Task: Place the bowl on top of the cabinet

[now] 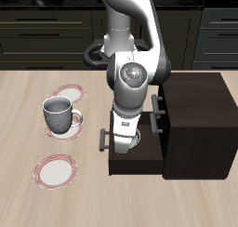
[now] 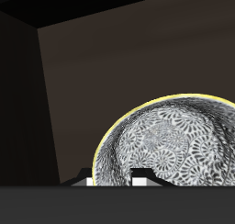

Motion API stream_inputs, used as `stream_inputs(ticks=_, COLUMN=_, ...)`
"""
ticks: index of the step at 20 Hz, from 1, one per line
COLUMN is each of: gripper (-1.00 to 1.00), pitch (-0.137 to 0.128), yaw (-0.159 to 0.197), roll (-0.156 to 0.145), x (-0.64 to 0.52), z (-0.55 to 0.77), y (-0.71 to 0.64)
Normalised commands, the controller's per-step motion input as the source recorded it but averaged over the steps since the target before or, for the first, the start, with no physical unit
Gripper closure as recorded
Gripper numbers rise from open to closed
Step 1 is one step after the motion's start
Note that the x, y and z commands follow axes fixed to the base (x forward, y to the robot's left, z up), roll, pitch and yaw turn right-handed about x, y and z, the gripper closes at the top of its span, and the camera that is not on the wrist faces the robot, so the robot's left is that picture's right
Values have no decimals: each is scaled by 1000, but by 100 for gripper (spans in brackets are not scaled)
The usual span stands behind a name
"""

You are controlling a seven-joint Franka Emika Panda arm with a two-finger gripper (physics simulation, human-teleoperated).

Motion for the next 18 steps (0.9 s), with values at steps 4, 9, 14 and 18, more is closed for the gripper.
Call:
stream_inputs(ticks=4, gripper=100, pitch=-7, yaw=14, roll=6, x=-30, z=65, y=2)
stream_inputs(ticks=9, gripper=100, pitch=-18, yaw=19, roll=13, x=39, z=117, y=52)
stream_inputs(ticks=14, gripper=100, pitch=-42, yaw=-9, roll=15, x=33, z=195, y=114)
stream_inputs(ticks=18, gripper=100, pitch=-34, yaw=-44, roll=6, x=-25, z=168, y=40)
